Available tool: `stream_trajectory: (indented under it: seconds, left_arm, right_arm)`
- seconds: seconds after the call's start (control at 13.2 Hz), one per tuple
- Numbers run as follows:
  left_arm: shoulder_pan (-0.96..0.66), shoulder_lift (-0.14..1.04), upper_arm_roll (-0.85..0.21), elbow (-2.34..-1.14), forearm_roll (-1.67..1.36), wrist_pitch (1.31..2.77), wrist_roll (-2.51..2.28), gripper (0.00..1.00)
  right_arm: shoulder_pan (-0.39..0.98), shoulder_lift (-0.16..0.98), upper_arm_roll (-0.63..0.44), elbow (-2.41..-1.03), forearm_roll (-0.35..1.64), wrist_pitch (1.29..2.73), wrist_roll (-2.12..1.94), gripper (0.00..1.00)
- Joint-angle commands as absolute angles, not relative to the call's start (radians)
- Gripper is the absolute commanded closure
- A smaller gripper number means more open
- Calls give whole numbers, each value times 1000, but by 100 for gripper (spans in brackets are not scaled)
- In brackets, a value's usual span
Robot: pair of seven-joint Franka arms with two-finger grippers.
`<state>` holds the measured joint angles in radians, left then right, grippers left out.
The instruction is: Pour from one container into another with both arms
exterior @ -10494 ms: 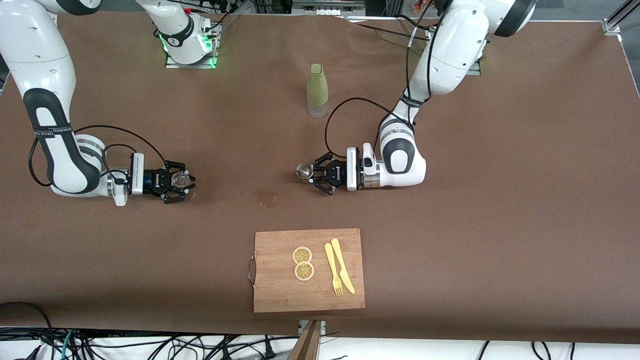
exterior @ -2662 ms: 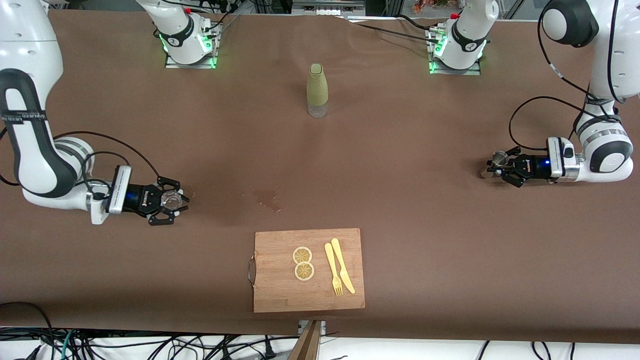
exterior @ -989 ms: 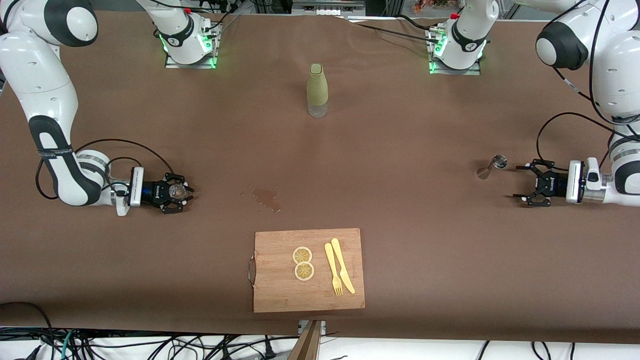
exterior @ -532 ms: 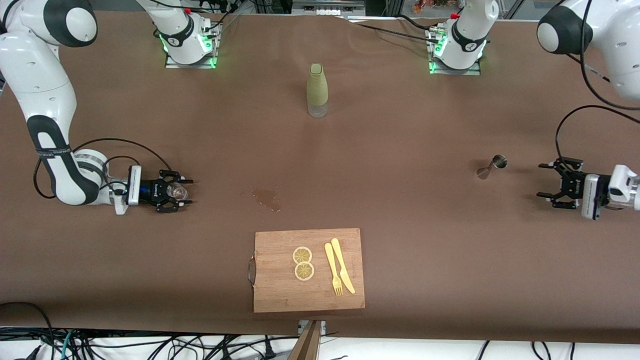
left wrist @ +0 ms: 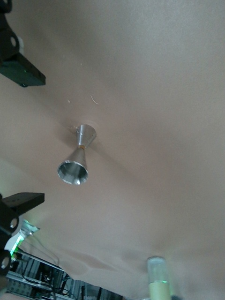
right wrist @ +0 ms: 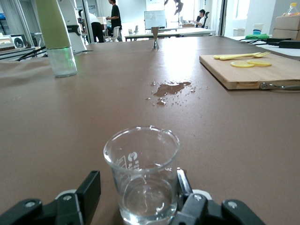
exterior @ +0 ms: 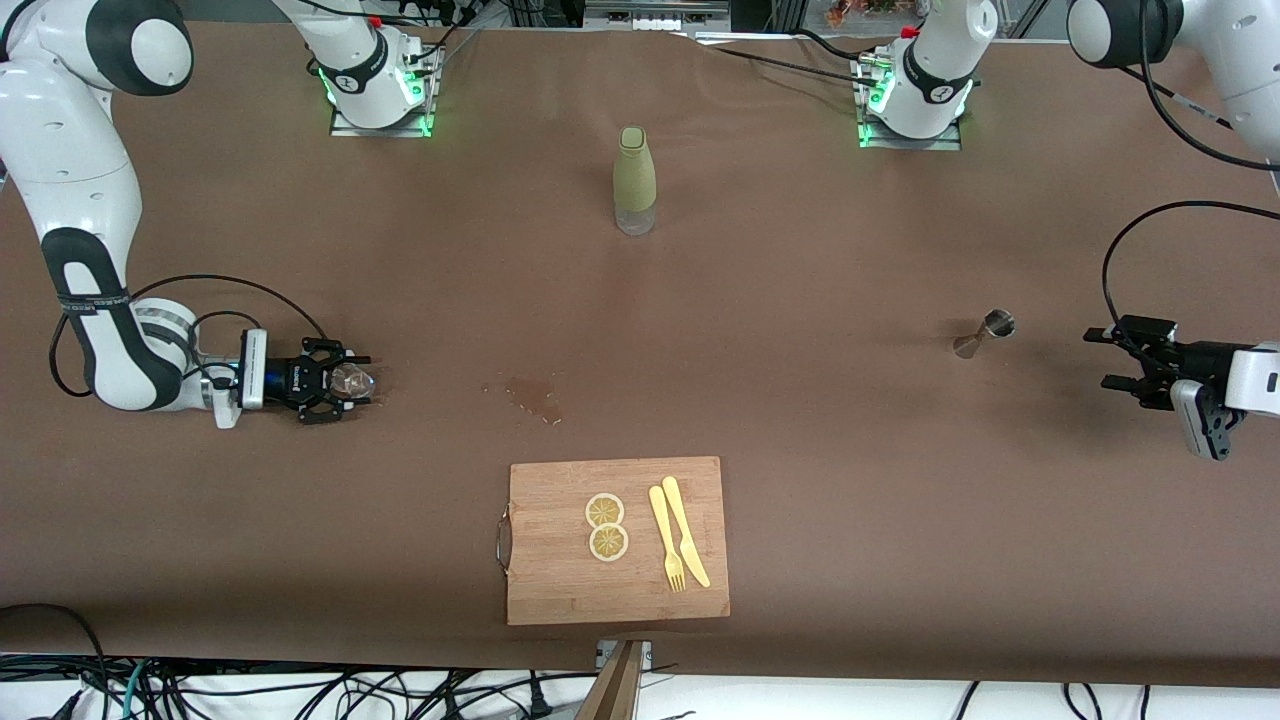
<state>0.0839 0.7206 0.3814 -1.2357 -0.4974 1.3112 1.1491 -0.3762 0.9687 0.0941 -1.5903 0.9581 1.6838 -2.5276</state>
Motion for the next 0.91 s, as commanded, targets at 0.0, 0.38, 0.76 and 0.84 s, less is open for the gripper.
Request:
stream_trajectory:
  seconds: [0.0, 0.38, 0.76, 0.84]
  left_arm:
    - [35, 612, 341, -1244, -402, 1302, 935, 0]
    - [-43, 480, 261, -1236, -296, 1319, 736, 0]
    - [-81, 393, 252, -1236, -221, 1439, 735, 0]
    - [-92, 358, 250, -1238, -189, 1437, 706, 0]
  right_arm:
    - [-380, 989, 94, -1559, 939, 1666, -2536, 27]
    - [-374, 992, 98, -1565, 950, 1666, -2528, 46]
    - [-353, 997, 106, -1565, 953, 1666, -2525, 46]
    - [-351, 997, 120, -1565, 953, 1666, -2525, 46]
